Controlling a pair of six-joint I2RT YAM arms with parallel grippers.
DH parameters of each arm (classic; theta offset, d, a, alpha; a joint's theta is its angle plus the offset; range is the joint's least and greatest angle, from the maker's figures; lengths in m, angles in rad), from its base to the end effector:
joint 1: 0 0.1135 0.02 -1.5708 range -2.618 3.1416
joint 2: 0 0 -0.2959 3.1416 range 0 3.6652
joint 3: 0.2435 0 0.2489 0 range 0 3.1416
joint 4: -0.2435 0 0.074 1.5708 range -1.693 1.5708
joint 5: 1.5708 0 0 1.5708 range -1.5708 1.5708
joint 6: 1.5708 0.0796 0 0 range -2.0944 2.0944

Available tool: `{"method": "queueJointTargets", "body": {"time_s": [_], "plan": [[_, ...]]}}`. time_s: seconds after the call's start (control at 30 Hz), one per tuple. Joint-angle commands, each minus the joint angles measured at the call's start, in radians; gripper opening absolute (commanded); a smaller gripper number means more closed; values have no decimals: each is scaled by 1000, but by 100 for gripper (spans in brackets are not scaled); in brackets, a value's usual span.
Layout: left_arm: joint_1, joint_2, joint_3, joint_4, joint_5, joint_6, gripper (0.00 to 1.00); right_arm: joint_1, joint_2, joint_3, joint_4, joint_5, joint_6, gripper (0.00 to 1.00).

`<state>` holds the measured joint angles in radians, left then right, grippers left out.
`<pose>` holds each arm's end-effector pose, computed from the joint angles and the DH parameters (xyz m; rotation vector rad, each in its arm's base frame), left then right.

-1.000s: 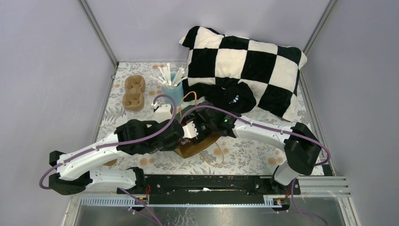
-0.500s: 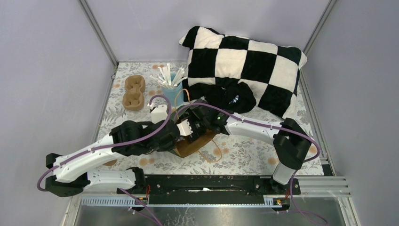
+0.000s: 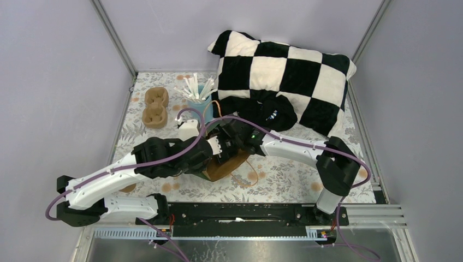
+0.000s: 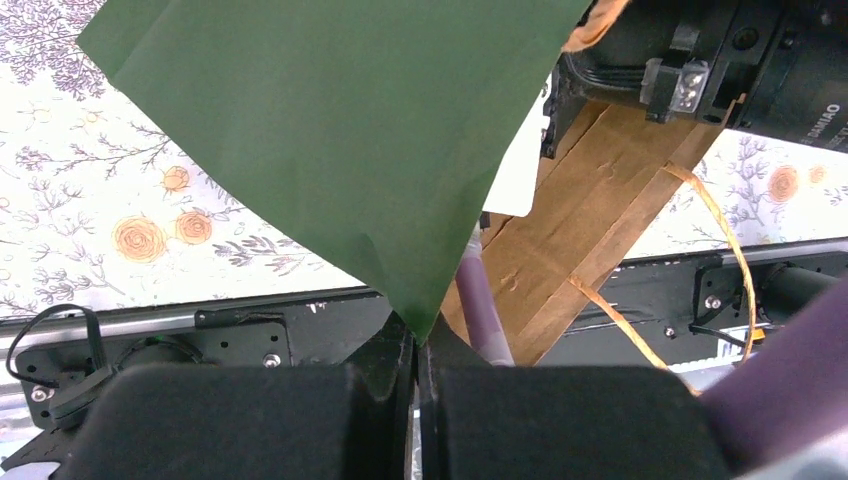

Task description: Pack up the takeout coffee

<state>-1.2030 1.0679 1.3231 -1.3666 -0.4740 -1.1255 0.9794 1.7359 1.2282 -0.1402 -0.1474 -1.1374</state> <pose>0.0915 -0.1364 0.3620 -0.0445 2.5192 -0.3000 0.2304 0.3641 0.2482 -1.9660 1.0128 0.0759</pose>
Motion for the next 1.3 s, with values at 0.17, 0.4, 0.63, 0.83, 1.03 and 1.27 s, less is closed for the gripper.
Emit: {"method": "queueJointTargets", "body": {"time_s": [0.17, 0.4, 0.63, 0.83, 1.03, 1.27], "plan": [[2, -25, 1, 51, 16, 11, 0, 4, -130, -44, -119, -15, 76, 85], [3, -84, -28, 162, 102, 81, 0, 7, -186, -39, -222, -17, 101, 85], [3, -75, 0, 187, 155, 91, 0, 18, -244, 3, -408, -15, 144, 85], [26, -48, 53, 195, 207, 100, 0, 48, -292, 46, -538, 10, 212, 86], [126, 21, 116, 138, 288, 125, 0, 76, -306, 115, -657, 45, 293, 99], [198, 62, 117, 129, 362, 169, 0, 85, -317, 152, -735, 73, 344, 100]]}}
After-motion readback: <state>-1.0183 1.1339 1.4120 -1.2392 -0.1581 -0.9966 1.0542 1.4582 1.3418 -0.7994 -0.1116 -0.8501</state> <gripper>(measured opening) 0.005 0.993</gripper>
